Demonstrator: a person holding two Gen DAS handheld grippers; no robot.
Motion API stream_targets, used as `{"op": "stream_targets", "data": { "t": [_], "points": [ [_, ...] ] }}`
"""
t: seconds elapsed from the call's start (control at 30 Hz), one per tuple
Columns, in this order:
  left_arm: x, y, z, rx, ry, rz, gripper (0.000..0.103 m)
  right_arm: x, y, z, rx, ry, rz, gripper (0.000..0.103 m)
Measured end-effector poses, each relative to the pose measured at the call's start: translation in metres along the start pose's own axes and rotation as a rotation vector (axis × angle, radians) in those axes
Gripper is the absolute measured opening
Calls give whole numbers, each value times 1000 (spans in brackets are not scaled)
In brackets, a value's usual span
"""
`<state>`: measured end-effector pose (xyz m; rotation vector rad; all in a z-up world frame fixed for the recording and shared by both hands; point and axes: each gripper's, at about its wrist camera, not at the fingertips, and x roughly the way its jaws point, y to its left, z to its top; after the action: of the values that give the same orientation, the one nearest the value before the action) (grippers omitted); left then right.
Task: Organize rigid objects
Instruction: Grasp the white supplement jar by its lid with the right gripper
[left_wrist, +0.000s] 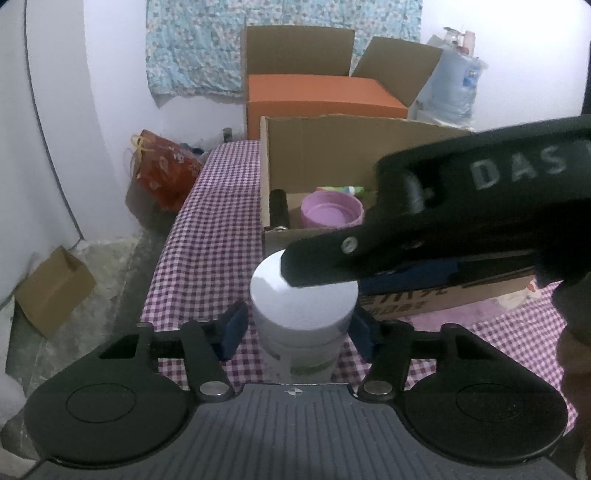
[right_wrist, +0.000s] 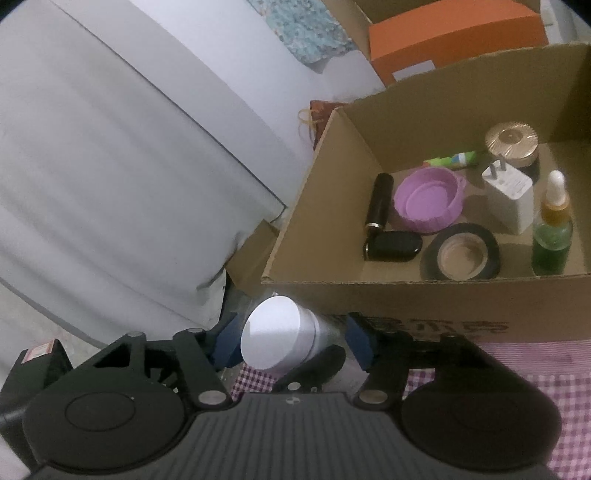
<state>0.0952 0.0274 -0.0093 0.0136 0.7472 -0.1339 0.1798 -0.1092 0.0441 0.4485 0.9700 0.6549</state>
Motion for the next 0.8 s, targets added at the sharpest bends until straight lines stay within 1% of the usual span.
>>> {"op": "stream_targets", "data": {
  "t": [0.03,0.27,0.6,0.8],
  "points": [
    [0,-1,0,0,0,-2,54,1,0,0,2,2,0,62],
    [1,-5,2,2,9,11,53,10,-4,0,13,14,20,46],
    [-4,-8,3,-8,20,20,53,7,-1,-3,14,16,22,46],
    [-14,-11,3,-2,6,33,53,1,6,-5,-3,6,32,46]
  ]
}}
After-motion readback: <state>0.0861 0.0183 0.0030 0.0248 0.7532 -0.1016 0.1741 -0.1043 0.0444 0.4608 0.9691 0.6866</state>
